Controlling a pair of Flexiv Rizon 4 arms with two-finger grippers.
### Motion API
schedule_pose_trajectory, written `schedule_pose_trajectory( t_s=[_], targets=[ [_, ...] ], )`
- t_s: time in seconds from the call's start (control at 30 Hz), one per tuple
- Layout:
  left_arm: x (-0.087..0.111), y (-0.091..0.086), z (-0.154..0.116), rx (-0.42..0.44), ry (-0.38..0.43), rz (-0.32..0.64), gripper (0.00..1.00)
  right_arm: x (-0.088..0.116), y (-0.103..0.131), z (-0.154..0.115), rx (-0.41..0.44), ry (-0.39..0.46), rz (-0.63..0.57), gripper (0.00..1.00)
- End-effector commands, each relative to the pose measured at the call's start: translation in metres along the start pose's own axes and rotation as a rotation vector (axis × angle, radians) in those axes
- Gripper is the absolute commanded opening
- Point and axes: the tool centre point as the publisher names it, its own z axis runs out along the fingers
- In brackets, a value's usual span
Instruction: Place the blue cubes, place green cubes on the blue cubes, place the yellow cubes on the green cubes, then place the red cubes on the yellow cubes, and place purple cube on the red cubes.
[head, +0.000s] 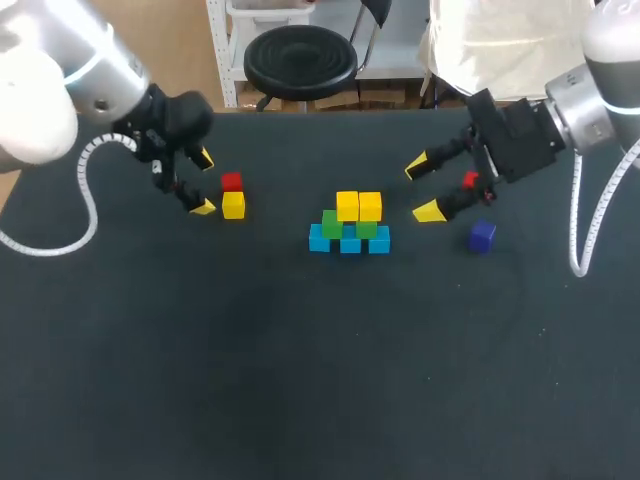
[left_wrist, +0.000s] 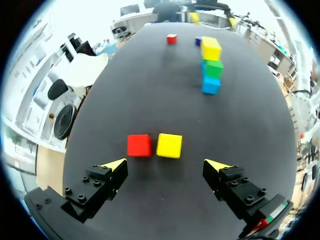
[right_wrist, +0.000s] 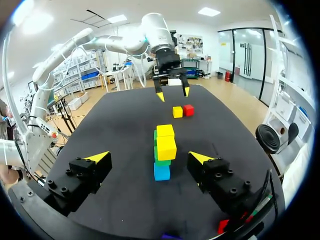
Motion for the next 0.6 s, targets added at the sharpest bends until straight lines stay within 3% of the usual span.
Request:
schedule_pose_trajectory(
  t_s=[0.03,0.3,0.4,0.6],
  targets=[
    [-0.009,0.012,0.003,0.038,0.039,-0.001,1.0,0.0,0.001,0.0,0.001,0.001,0.0,1.0],
    [-0.009,0.012,0.003,0.038,0.039,-0.001,1.0,0.0,0.001,0.0,0.001,0.001,0.0,1.0],
    [-0.01,0.019,0.013,0.083,0.004,0.008,1.0,0.0,0.001,0.0,0.001,0.001,0.0,1.0],
    [-0.005,0.035,0.023,0.099,0.015,-0.01,1.0,0.0,0.001,0.0,0.001,0.001,0.0,1.0]
  ],
)
